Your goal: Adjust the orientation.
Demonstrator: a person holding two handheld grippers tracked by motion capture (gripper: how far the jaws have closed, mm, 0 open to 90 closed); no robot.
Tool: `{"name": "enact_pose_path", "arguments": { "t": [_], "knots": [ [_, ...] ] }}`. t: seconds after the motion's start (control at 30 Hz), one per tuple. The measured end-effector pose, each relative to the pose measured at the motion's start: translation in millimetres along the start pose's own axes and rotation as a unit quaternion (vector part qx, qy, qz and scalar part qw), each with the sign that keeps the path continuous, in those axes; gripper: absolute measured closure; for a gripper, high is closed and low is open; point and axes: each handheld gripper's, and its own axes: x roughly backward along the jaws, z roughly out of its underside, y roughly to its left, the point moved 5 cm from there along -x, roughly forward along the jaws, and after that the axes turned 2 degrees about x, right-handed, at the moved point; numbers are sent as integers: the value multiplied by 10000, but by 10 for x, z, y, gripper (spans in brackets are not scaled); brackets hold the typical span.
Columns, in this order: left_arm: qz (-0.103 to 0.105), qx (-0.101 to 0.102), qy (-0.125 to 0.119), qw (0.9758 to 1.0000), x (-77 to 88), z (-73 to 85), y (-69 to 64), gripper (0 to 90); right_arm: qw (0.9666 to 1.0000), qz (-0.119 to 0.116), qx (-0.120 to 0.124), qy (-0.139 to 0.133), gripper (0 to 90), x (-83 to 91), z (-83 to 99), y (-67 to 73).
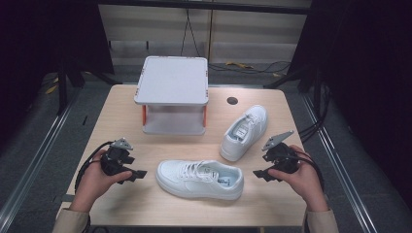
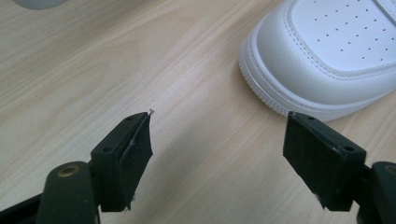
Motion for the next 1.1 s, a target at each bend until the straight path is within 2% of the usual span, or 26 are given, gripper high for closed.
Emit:
{"name": "enact_pose_path", "arguments": {
  "t": [0.27, 0.47, 0.5, 0.63, 0.67, 0.7, 0.73, 0.77, 0.8, 0.83, 0.87, 0.9, 0.93, 0.97, 1.0, 1.03, 1.07, 1.1],
  "knots": [
    [6, -15, 2, 10000, 3, 0, -20, 233, 10000, -82, 21, 6, 318, -32, -78, -10],
    [56, -100, 25, 9999, 21, -56, -87, 242, 9999, -75, -148, 3, 315, -66, 8, -36],
    [146, -179, 63, 9997, 21, -96, -146, 245, 9998, -73, -176, 0, 314, -66, 22, -41],
    [243, -320, 95, 9991, 53, -179, -246, 280, 9997, -59, -242, -69, 313, -66, 57, -46],
    [284, -508, 83, 9983, 68, -245, -323, 292, 9995, -73, -278, -103, 313, -75, 82, -36],
    [284, -508, 83, 9983, 68, -245, -323, 296, 9995, -73, -278, -103, 313, -75, 82, -36],
    [396, -650, 114, 9970, 61, -316, -422, 302, 9994, -97, -297, -114, 313, -97, 109, -27],
    [396, -650, 114, 9970, 61, -316, -422, 314, 9994, -97, -297, -114, 313, -97, 109, -27],
    [528, -863, 304, 9944, 30, -378, -530, 327, 9994, -102, -317, -115, 313, -126, 128, -19],
    [555, -952, 378, 9932, 15, -419, -582, 339, 9993, -112, -325, -109, 313, -143, 134, -16],
    [589, -1034, 429, 9920, 0, -464, -635, 352, 9994, -117, -325, -68, 313, -159, 137, -14],
    [589, -1034, 429, 9920, 0, -464, -635, 359, 9994, -117, -325, -68, 313, -159, 137, -14],
    [626, -1320, 553, 9877, -32, -558, -730, 363, 9995, -96, -296, -13, 313, -171, 136, -14],
    [626, -1320, 553, 9877, -32, -558, -730, 368, 9995, -96, -296, -13, 313, -171, 136, -14],
    [559, -1487, 620, 9854, -61, -658, -812, 368, 9995, -92, -309, -41, 314, -166, 131, -16],
    [563, -1587, 607, 9839, -83, -707, -849, 369, 9994, -89, -316, -58, 314, -166, 131, -16],
    [628, -1709, 635, 9812, -108, -740, -886, 378, 9994, -93, -322, -53, 314, -167, 136, -17],
    [628, -1709, 635, 9812, -108, -740, -886, 409, 9994, -93, -322, -53, 314, -167, 136, -17]
  ]
}}
